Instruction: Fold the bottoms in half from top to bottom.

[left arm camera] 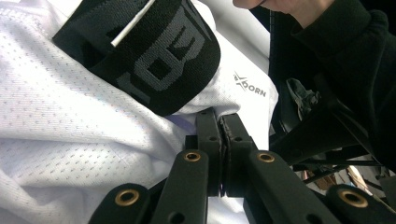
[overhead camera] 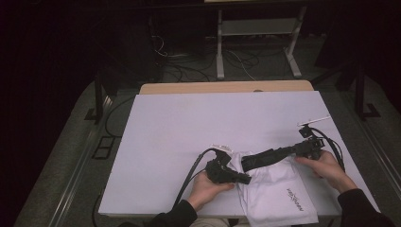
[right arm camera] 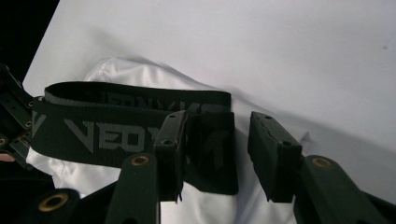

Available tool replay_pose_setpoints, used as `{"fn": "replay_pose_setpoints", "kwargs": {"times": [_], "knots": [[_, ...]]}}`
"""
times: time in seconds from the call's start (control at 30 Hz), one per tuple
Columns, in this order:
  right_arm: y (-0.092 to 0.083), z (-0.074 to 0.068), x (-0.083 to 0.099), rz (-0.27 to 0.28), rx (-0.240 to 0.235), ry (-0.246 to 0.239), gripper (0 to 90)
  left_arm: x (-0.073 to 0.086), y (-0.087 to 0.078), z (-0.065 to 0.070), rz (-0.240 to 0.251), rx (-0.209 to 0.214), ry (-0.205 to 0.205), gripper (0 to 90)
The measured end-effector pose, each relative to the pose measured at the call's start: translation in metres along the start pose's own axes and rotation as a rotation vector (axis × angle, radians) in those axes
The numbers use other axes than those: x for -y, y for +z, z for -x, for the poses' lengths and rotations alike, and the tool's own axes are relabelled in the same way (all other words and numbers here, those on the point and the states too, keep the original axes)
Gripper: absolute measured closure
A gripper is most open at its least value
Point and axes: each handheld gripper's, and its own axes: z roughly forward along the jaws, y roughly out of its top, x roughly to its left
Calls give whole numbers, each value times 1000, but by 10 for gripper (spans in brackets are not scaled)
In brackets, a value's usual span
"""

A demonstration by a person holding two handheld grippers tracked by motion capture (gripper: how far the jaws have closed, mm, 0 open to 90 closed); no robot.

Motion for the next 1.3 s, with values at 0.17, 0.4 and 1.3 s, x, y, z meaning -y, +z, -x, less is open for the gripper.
{"fn": "replay_pose_setpoints", "kwargs": {"times": [0.17, 0.4, 1.3], "knots": [[5, -1, -5, -15, -11, 1, 586, 0, 1, -1, -1, 3, -3, 868], [15, -3, -15, -43, -25, -1, 621, 0, 0, -1, -3, 3, -2, 868], [-18, -13, 0, 58, -178, -85, 828, -1, -3, 5, -6, -49, 58, 692]]}}
